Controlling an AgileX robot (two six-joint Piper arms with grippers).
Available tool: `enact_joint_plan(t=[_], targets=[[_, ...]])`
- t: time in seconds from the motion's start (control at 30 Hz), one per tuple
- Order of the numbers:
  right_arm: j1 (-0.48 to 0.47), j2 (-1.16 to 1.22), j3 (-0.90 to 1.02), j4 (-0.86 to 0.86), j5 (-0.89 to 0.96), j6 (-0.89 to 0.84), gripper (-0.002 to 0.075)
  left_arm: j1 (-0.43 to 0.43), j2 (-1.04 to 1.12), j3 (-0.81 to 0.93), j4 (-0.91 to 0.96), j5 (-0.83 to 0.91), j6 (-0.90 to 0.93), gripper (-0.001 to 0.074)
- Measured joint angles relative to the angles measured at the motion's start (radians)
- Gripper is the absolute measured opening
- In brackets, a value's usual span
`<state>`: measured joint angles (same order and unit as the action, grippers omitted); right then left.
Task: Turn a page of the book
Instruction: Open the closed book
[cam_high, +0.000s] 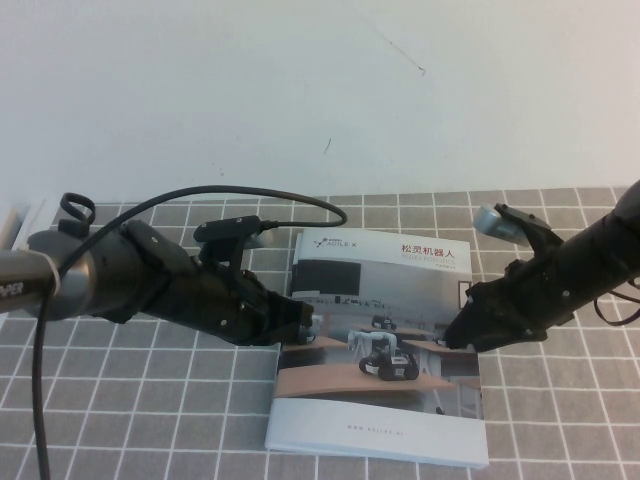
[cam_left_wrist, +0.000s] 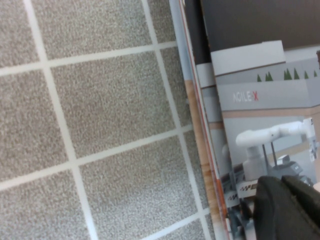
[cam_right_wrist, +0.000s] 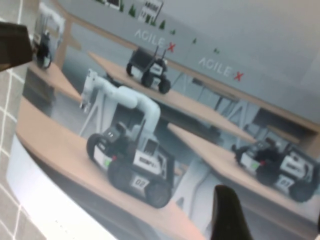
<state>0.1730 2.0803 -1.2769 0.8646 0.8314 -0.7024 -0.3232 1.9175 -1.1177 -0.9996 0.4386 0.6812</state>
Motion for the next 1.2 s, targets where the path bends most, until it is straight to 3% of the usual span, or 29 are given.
enact_joint_plan(t=[0.53, 1.2], targets=[[0.0, 0.001, 0.0, -0.02, -0.009, -0.015, 0.0377, 0.0, 0.0, 0.0, -0.003, -0.003, 0.0, -0.0004], [0.005, 0.001, -0.002, 0.19, 0.086, -0.143, 0.0377, 0.0, 0.001, 0.0, -0.01, -0.015, 0.0, -0.0004]])
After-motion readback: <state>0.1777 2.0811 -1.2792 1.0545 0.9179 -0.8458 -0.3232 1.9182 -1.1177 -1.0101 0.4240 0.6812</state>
